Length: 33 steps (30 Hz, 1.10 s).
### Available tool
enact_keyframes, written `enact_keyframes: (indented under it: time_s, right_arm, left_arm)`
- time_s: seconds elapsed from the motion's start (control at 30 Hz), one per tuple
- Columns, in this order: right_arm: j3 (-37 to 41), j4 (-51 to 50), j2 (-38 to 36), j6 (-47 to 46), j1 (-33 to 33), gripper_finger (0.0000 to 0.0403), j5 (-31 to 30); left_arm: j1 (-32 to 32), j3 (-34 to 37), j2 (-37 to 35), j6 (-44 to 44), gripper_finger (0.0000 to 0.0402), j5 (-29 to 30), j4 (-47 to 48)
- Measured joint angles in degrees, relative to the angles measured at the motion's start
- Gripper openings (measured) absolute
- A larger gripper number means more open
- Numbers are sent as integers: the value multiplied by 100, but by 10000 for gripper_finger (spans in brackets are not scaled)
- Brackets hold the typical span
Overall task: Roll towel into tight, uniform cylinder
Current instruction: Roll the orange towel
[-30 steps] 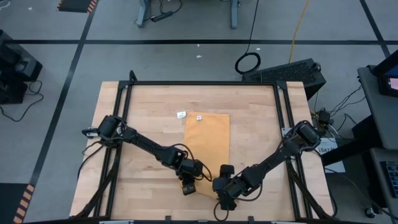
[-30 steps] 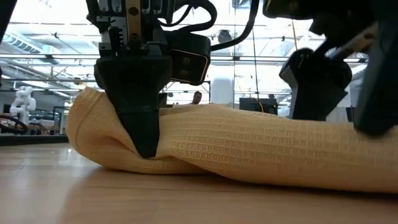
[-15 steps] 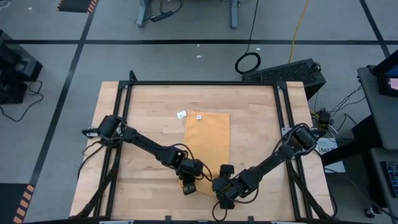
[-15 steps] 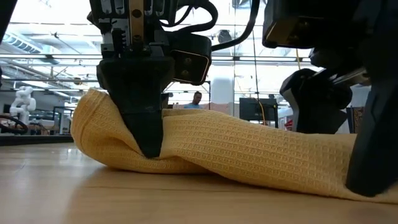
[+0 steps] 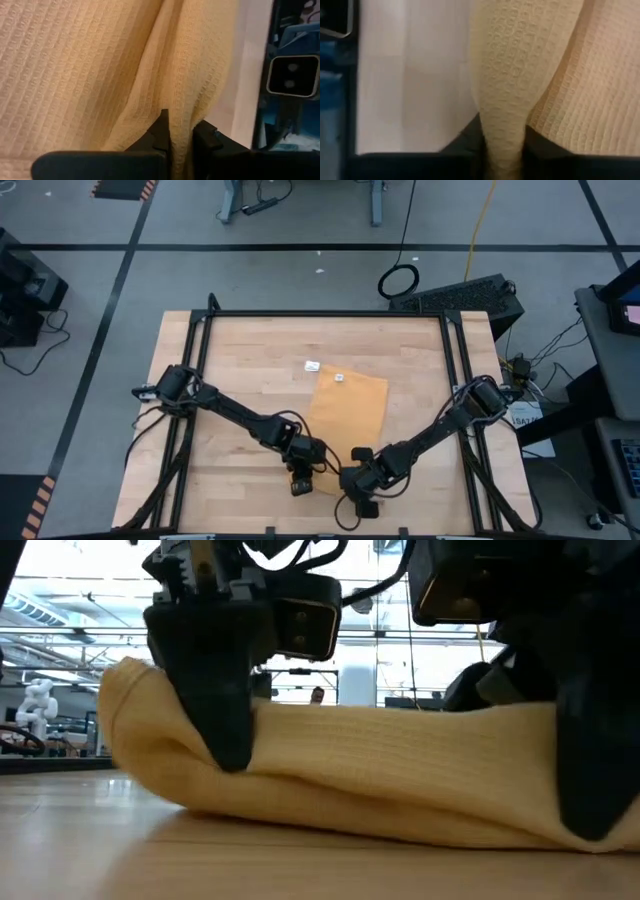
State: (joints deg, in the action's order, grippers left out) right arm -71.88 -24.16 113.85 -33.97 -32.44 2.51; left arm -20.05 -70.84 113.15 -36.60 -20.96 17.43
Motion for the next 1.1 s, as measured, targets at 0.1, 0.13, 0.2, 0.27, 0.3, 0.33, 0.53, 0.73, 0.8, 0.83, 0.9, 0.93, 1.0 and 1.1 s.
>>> enact_keyframes:
  time_s: [0.1, 0.13, 0.2, 0.27, 0.3, 0.33, 0.53, 0.73, 0.8, 0.83, 0.9, 0.93, 1.0, 1.1]
  right_arm:
    - [9, -64, -169, 198, 171, 18, 340]
    - [10, -102, -257, 246, 225, 21, 407]
    - [15, -130, -455, 377, 295, 24, 439]
    - [15, -148, -635, 482, 345, 18, 451]
    - [18, -151, -709, 537, 359, 14, 461]
    - [20, -148, -765, 568, 379, 10, 535]
    - [21, 204, -829, 612, 435, 8, 1235]
    - [449, 1534, -829, 427, 437, 8, 1851]
    - [749, 2186, -829, 192, 449, 8, 2053]
    - [912, 2532, -829, 62, 466, 8, 2156]
    - [1227, 3184, -829, -192, 495, 8, 2299]
    - [1368, 3513, -829, -290, 514, 8, 2311]
    - [1636, 4034, -829, -457, 541, 9, 2365]
    - [1969, 4598, -825, -596, 591, 10, 2449]
  left_arm:
    - [2, 1, -82, 74, 38, 6, 46]
    - [0, 1, -116, 119, 38, 3, 44]
    - [-11, 1, -199, 316, 38, 0, 138]
    - [-4, 1, -301, 464, 38, -11, 232]
    - [32, 1, -357, 540, 38, -106, 257]
    - [67, 1, -400, 600, 38, -267, 252]
    - [309, 6, -539, 792, 38, -1415, 118]
    - [345, 12, -410, 1063, 38, -2445, -164]
    - [354, 12, -319, 1051, 38, -2828, -352]
    - [354, 12, -288, 1038, 38, -2986, -442]
    - [353, 10, -213, 1013, 38, -3298, -581]
    - [352, 10, -171, 1008, 38, -3350, -581]
    - [371, 10, -80, 1004, 38, -3363, -615]
    - [407, 10, 64, 1020, 38, -3375, -652]
